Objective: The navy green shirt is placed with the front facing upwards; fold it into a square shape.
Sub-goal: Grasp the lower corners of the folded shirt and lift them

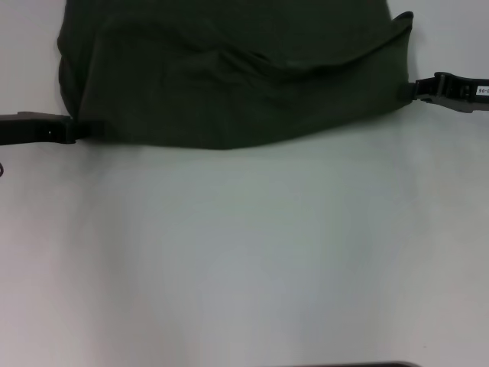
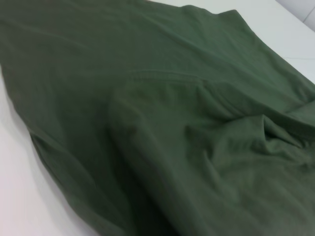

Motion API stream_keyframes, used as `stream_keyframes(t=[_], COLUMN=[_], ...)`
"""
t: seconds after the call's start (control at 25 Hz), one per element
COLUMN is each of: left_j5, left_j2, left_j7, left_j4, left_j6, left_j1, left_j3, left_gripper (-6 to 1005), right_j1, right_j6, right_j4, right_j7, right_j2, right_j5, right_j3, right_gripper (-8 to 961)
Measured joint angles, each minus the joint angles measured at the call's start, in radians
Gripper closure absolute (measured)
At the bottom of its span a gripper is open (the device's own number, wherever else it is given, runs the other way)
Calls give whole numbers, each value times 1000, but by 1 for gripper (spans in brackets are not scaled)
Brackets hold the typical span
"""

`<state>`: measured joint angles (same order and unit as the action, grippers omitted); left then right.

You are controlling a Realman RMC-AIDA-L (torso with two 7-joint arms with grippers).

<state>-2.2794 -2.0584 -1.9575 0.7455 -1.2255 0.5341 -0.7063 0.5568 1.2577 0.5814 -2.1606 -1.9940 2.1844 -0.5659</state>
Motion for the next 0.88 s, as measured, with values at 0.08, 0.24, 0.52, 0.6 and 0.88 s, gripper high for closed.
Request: stream_keyframes(t=[0.08, 0.24, 0.52, 0.6, 0.88], left_j5=[-1, -2, -2, 2, 22], left_j2=[0, 2, 2, 4, 13], left_j7=[0, -1, -1, -1, 23], left_j4=[0, 1, 5, 12, 67], left_j6=[-8, -19, -35, -50, -236], left_j1=[0, 1, 1, -1, -5], left_j3=[-1, -1, 2, 9, 163], left_gripper=[535, 713, 912, 949, 965], right_j1=[0, -1, -4, -5, -18], right_j6=[0, 1, 1, 7, 94], right_j4=[0, 0, 0, 4, 70], right_j7=[3, 7, 14, 21, 49], right_j2=[0, 0, 0, 0, 3], right_j5=[0, 0, 0, 0, -61], right_j3=[0, 0, 0, 0, 0], right_gripper=[943, 943, 942, 942, 942])
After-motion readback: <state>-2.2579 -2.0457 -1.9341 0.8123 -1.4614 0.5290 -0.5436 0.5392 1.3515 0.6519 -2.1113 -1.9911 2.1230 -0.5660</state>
